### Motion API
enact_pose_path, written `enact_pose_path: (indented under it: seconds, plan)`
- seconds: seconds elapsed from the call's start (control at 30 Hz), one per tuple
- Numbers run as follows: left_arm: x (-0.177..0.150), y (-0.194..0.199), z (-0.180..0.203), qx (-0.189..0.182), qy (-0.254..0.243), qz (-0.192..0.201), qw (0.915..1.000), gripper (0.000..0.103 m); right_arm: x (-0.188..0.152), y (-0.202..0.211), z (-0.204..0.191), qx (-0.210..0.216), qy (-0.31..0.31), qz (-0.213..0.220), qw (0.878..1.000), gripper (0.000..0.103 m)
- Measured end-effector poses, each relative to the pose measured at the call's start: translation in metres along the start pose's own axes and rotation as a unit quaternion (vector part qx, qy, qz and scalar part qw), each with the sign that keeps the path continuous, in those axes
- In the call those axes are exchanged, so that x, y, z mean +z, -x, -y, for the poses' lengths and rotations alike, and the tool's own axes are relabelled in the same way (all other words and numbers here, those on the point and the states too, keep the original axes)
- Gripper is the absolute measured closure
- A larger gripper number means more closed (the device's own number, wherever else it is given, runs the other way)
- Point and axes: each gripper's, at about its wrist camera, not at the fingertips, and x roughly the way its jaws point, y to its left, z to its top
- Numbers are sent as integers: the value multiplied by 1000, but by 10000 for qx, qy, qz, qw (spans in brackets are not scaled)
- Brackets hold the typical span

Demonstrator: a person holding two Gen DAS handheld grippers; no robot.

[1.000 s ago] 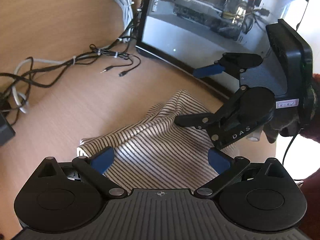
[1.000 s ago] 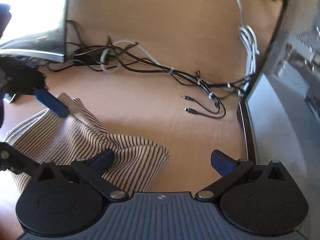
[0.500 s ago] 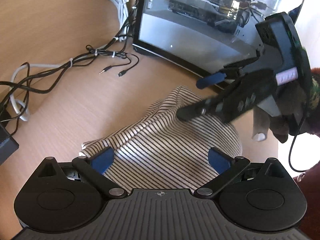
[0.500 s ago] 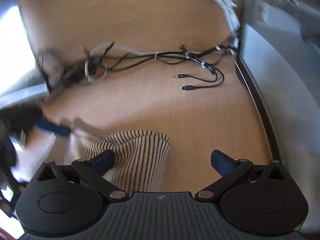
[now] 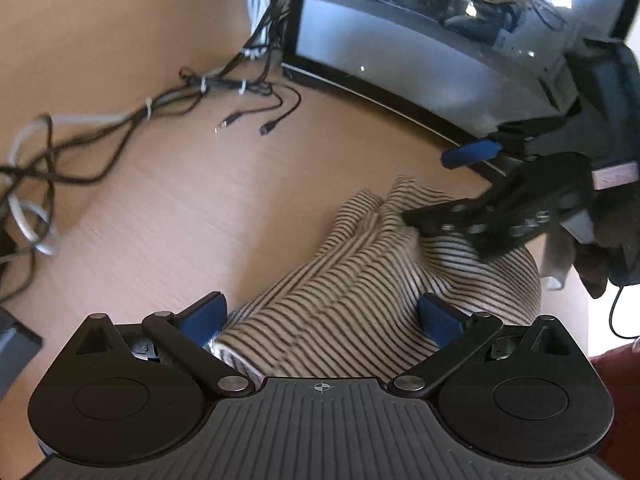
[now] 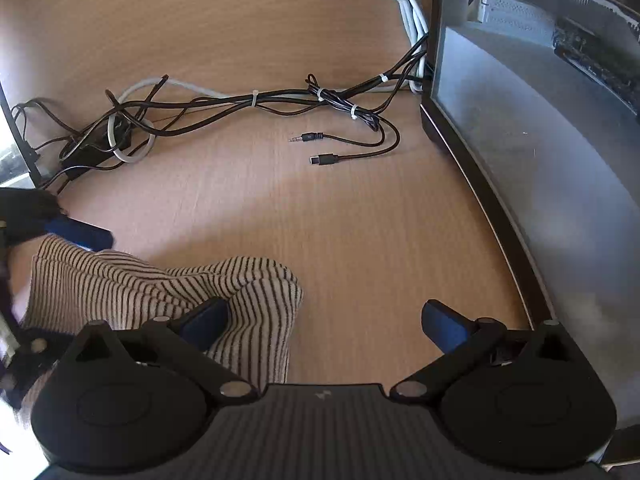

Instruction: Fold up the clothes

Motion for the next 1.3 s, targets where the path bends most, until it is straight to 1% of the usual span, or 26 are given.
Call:
enact_pose_path:
  seconds: [0.07,0.1,0.17,0.23,0.3,0.37,0.43,0.53,0.57,0.6,0.7,0.8,0.9,0.93,1.0,1.17,1.23,1.3]
  plan:
    - [2,0,0,-83,-50,-35,9999,0,2,14,7,226,-154,-143,9995,0]
    - [3,-1,0,-111,-121,-51,9999,0,-2,21,9,360,-134,-275,9989,0]
    - [3,-2,-2,-206,-130,-63,9997,0,-12,36,12,641,-30,-576,9963,0]
    - [2,-4,-5,-309,-91,-68,9995,0,-28,46,13,743,43,-907,9931,0]
    - [2,-6,-8,-424,18,-67,9991,0,-45,49,12,1128,-86,-1254,9856,0]
    - [1,-7,-11,-517,163,-66,9985,0,-59,46,10,1544,-351,-1477,9763,0]
    - [0,-7,-13,-559,267,-64,9981,0,-70,38,1,1650,-317,-1572,9732,0]
    - [-2,-6,-13,-521,409,-77,9978,0,-71,26,-13,1721,-182,-1512,9732,2]
    - [-3,-5,-13,-482,473,-71,9977,0,-68,23,-16,1770,-193,-1460,9731,8]
    - [-5,-4,-13,-437,543,-64,9975,0,-65,19,-19,1819,-204,-1408,9730,9]
    - [-12,1,-19,-321,882,-33,9956,0,-56,13,-25,1718,143,-1320,9761,10]
    - [-24,9,-32,-226,1358,-13,9905,0,-44,8,-31,1638,493,-1255,9772,10]
    - [-36,20,-38,-24,1622,36,9867,0,-27,1,-35,1499,769,-1180,9786,9]
    - [-41,24,-40,38,1714,49,9852,0,-21,-3,-34,1443,852,-1150,9791,8]
    - [-49,31,-41,127,1870,52,9823,0,-12,-12,-33,1272,999,-1058,9811,2]
    - [-64,43,-30,332,2099,2,9772,0,2,-24,-25,996,964,-827,9869,0]
    - [-67,44,-23,422,2174,14,9752,0,4,-28,-21,967,926,-801,9878,0]
    - [-70,46,-15,549,2260,47,9726,0,3,-31,-15,1015,712,-805,9890,0]
